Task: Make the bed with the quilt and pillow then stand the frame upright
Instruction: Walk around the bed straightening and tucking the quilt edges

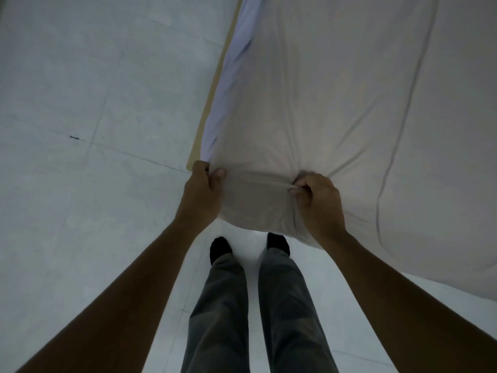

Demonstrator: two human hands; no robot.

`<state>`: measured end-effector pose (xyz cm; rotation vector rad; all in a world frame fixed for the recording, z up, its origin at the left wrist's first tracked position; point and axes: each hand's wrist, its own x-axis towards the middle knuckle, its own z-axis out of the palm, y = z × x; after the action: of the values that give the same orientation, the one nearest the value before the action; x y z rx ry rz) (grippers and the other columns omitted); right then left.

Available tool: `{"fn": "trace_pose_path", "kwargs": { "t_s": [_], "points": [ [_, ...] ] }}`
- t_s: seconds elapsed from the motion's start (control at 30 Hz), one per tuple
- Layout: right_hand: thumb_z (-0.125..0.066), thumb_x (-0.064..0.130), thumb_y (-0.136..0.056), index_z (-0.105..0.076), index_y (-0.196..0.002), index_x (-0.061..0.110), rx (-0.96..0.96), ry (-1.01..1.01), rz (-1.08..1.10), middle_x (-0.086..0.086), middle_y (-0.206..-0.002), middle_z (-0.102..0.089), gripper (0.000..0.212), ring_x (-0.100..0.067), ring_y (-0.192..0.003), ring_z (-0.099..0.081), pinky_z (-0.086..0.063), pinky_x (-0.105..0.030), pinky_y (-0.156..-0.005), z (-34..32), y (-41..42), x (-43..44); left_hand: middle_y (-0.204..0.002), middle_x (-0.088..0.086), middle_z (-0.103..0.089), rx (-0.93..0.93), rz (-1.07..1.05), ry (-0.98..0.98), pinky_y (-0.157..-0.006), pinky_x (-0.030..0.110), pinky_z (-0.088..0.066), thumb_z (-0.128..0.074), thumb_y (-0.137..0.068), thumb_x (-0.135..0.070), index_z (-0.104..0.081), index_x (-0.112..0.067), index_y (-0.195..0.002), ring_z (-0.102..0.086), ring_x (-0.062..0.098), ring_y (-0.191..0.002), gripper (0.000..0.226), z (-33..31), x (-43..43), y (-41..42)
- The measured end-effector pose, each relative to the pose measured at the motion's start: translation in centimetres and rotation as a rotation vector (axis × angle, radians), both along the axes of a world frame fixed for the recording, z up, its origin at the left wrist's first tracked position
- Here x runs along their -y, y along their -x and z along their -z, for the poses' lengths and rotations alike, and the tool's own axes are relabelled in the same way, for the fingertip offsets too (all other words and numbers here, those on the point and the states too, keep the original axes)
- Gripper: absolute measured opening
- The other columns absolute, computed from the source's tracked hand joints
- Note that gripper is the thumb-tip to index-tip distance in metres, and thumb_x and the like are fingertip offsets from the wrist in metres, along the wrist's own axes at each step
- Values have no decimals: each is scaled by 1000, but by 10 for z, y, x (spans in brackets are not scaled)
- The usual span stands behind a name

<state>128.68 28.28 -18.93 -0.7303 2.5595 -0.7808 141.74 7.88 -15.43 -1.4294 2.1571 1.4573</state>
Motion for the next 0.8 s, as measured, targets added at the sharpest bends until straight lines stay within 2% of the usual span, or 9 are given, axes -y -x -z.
{"fn": "trace_pose_path", "kwargs": {
  "t_s": [0.07, 0.13, 0.23, 0.3, 0.37, 0.47, 0.6, 0.7, 0.8],
  "points": [
    [-63, 6, -94, -63, -86, 10, -29, 55, -42, -3, -87, -63, 9, -19, -84, -56, -48, -28, -79, -6, -6, -2, -91, -6, -52, -64, 11, 41, -55, 20, -37, -42, -103, -36, -37, -17, -110, -53, 7, -76, 20, -4, 6, -9],
    [-63, 5, -93, -61, -86, 11, 33, 58, -73, -3, -87, -61, 10, -17, -83, -55, -50, -32, -79, -5, -14, -11, -100, 2, -56, -56, -2, 27, -58, 23, -40, -45, -103, -32, -39, -14, -115, -57, 19, -83, 23, 4, 10, -15],
    [-68, 15, -92, -63, -93, 17, 206, -1, -112, 3, -96, -60, 6, -14, -89, -58, -53, -40, -81, 2, -23, -26, -121, 13, -52, 67, -108, -42, -75, 32, -50, -50, -99, -16, -39, -15, -126, -54, 30, -106, 29, 18, 12, -8],
    [-65, 28, -95, -64, -105, 20, 197, 39, -103, 6, -106, -60, 12, -11, -97, -58, -54, -35, -83, -3, -27, -27, -131, 13, -45, 118, -75, 178, -100, 43, -44, -53, -90, 1, -39, -17, -133, -45, 31, -118, 48, 16, 12, 4],
    [-60, 31, -98, -64, -117, 18, 17, 92, -81, 4, -116, -63, 23, -12, -107, -58, -50, -33, -91, -11, -28, -19, -134, 14, -46, -29, 60, 515, -103, 42, -37, -52, -81, 6, -43, -13, -136, -44, 30, -120, 58, 7, 8, 19],
    [-60, 27, -98, -56, -136, 12, -228, 54, -36, -7, -137, -58, 41, -21, -129, -50, -36, -30, -113, -7, -19, 5, -144, 17, -46, -256, 448, 701, -112, 47, -34, -49, -86, -5, -45, -5, -140, -43, 33, -133, 54, 11, -1, 44],
    [-34, 47, -104, -17, -160, 17, -219, -297, -74, -6, -169, -12, 65, -26, -156, -6, -9, -46, -126, 27, -6, 17, -164, 9, -18, -104, 873, 700, -121, 52, -17, -31, -104, -39, -24, -17, -155, -16, 32, -151, 56, 57, -3, 53],
    [-25, 55, -103, -9, -161, 21, -296, -440, -54, -7, -169, -3, 69, -29, -156, -1, -10, -51, -125, 35, -15, -8, -166, 4, -7, -20, 894, 736, -121, 54, -14, -23, -105, -48, -10, -22, -158, -8, 29, -153, 61, 66, 20, 34],
    [-27, 54, -104, -3, -161, 16, -212, -515, 112, -10, -169, 2, 72, -30, -156, 3, -10, -51, -126, 37, -36, -49, -166, 2, 5, 56, 818, 627, -121, 55, -14, -20, -105, -49, 4, -22, -158, -2, 30, -153, 64, 66, 32, 17]
  ]
}}
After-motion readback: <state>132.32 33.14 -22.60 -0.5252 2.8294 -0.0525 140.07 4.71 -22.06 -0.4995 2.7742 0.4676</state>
